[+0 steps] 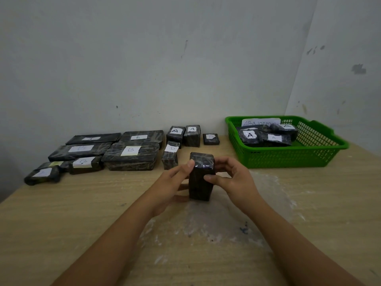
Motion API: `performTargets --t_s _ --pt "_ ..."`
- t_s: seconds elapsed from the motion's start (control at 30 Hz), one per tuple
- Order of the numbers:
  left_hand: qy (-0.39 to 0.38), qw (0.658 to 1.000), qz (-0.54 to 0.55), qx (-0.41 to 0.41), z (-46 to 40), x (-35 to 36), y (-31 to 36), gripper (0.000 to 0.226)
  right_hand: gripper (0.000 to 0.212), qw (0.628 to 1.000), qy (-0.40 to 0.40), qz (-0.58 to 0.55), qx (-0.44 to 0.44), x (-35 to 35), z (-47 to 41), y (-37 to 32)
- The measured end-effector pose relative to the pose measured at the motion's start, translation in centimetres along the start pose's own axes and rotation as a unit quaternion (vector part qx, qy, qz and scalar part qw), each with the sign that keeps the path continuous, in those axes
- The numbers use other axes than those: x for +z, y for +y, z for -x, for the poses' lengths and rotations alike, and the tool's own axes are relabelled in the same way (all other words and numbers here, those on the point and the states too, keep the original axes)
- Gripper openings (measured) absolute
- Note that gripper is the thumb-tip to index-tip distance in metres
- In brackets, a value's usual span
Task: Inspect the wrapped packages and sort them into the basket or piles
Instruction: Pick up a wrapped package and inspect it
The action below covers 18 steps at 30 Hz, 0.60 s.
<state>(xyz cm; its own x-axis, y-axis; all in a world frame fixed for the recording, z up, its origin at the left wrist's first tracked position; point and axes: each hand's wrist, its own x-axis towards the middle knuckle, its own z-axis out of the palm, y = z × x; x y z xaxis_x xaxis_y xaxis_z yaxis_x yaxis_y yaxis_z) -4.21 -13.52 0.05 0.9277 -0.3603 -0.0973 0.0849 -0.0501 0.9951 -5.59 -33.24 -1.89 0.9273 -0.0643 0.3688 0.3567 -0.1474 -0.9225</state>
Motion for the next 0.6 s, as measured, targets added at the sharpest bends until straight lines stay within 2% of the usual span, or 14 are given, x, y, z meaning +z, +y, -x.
performTargets --t_s 0.1,0.2,0.47,0.6 --pt "-0.020 0.998 0.041 -0.043 -0.03 -0.38 -0.11 0.059 0.042 1.000 0.009 0.006 -0.013 0.21 0.09 0.07" --pt "-0.040 0.996 0.068 -0.050 -0.07 -0.14 -0.07 0.062 0.042 0.999 0.013 0.023 -0.028 0.45 0.23 -0.03" --pt "0.009 0.996 0.082 -0.016 -0.17 0.33 -0.25 0.045 0.044 0.999 -0.001 0.032 -0.037 0.75 0.44 -0.04" --pt "0.028 0.997 0.070 0.019 -0.44 -0.09 -0.55 0.049 0.039 0.999 -0.031 0.000 -0.023 0.55 0.59 -0.20"
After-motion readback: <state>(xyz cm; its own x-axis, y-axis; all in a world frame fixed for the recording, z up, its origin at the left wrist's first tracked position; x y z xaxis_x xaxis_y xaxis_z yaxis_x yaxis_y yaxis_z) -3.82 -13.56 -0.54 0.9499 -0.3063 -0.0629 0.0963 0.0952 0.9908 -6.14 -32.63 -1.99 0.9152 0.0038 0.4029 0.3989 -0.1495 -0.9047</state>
